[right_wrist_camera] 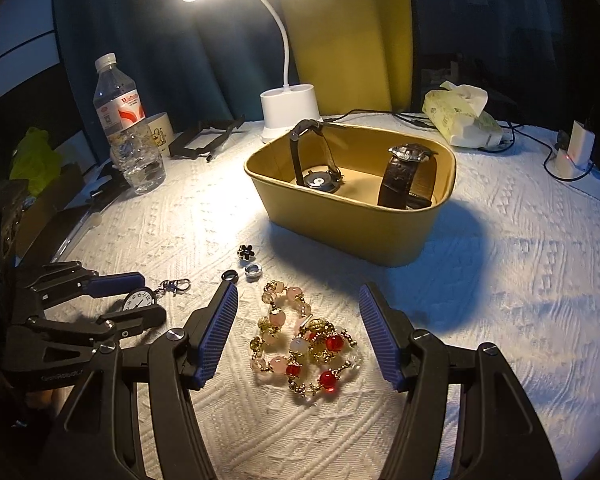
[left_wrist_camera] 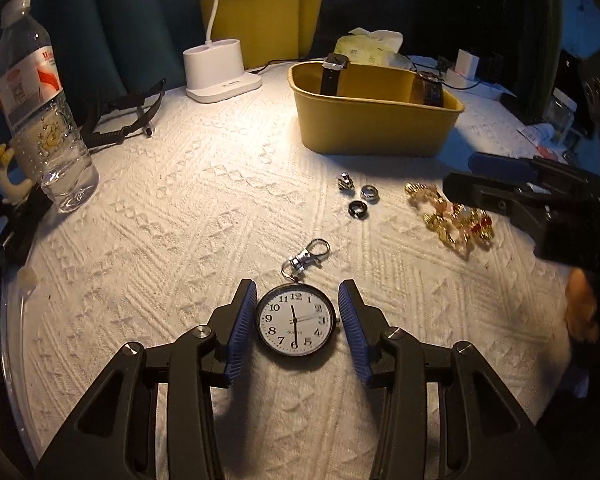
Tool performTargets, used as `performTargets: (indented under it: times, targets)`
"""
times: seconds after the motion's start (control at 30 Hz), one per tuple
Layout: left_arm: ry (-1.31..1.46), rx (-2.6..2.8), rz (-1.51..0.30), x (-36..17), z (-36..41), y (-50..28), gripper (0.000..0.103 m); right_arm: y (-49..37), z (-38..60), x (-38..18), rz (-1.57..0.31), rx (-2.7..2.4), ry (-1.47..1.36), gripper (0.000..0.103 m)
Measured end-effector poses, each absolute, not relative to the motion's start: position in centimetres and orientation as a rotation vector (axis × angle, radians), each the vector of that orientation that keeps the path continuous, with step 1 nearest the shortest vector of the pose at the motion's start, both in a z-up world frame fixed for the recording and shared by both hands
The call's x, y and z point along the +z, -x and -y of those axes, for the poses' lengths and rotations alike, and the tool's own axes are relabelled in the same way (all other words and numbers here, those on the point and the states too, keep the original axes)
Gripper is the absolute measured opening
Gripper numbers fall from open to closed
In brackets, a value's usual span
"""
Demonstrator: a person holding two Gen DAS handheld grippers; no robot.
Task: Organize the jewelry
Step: 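Lower the left tool onto the silver pocket watch and close on it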
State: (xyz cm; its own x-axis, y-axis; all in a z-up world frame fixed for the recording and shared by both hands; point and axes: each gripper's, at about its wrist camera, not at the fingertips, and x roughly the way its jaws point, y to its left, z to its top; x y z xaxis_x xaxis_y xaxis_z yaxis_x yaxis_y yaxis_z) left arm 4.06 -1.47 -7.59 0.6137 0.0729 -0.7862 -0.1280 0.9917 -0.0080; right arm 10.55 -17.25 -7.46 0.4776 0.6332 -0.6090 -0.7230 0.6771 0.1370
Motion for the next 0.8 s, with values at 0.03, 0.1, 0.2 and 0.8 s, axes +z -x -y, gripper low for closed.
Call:
performTargets:
  times: [0.03,0.1,0.2,0.8]
  targets:
    - [0.072,0.112,-0.902,-7.6,1.5,-3.9,0.045,-10.5,17.3,-7.5,-0.678,0.832,0.146,0.064]
    - [0.085,0.112,-0.891,-7.6,1.5,-3.4,0.046,-10.5,17.2,-7.5,-0.678,0.833,0.156,0.064]
    - [0.075,0.103,-0.880,-7.7,1.5,-3.2,0.046,-10.4,16.9,-7.7,-0.688,0.824,0.185,0.064]
    - [0.075,0.068,-0.863,-7.6,1.4,-3.1,0.044,-9.6,17.7,-9.2,-0.750,0.788,0.275,0.047]
